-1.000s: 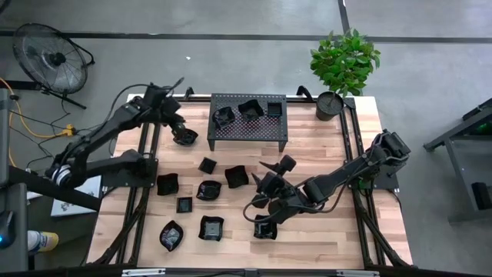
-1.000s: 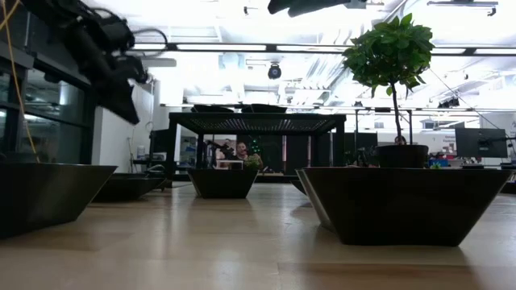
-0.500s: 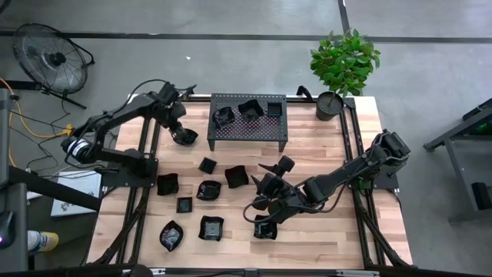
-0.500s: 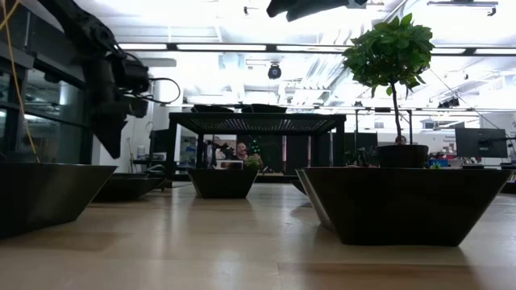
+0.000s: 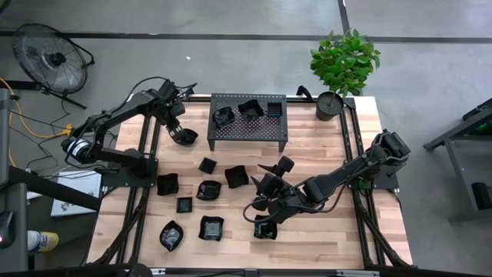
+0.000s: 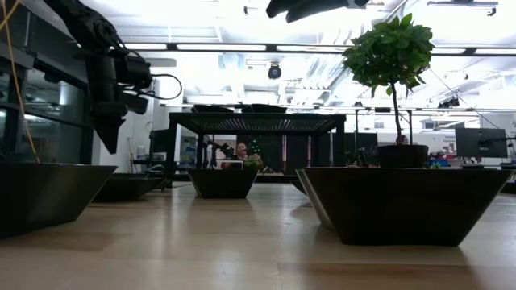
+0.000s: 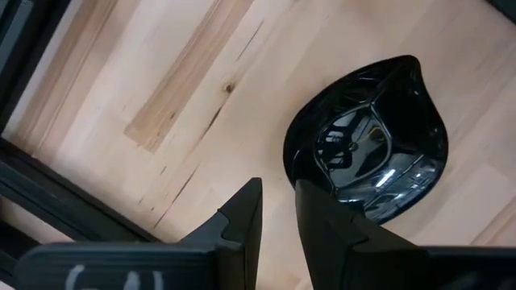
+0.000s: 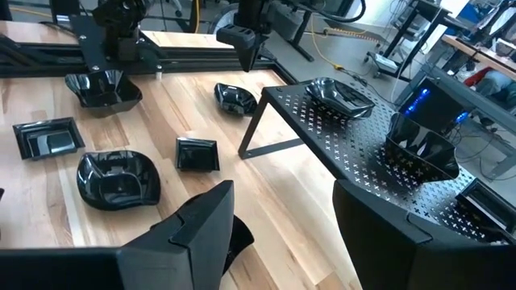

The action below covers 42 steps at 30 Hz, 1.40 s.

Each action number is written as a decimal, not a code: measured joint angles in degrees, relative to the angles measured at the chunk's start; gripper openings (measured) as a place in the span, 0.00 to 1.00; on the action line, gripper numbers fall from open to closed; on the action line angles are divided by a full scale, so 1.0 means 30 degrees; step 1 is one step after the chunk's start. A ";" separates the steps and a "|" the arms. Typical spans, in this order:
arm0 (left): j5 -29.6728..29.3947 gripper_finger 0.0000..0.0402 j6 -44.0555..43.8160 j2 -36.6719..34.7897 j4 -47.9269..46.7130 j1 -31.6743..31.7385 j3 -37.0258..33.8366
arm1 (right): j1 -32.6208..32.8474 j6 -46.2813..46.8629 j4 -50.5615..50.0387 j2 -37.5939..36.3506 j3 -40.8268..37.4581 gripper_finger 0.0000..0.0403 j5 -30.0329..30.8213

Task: Pick & Place Mini shaped plates
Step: Stack the leaf shaped plate on top of the leaf shaped plate on the shelf

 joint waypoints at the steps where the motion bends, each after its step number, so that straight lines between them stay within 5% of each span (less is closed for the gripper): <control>1: 0.0009 0.18 0.0119 0.0000 0.0030 0.0000 0.0000 | 0.0000 0.0003 -0.0049 0.0000 0.0000 0.52 -0.0037; 42: -0.0258 0.18 -0.1714 0.2637 0.0741 -0.0765 0.0000 | 0.0000 0.1005 -0.0737 0.0000 0.0000 0.52 -0.0616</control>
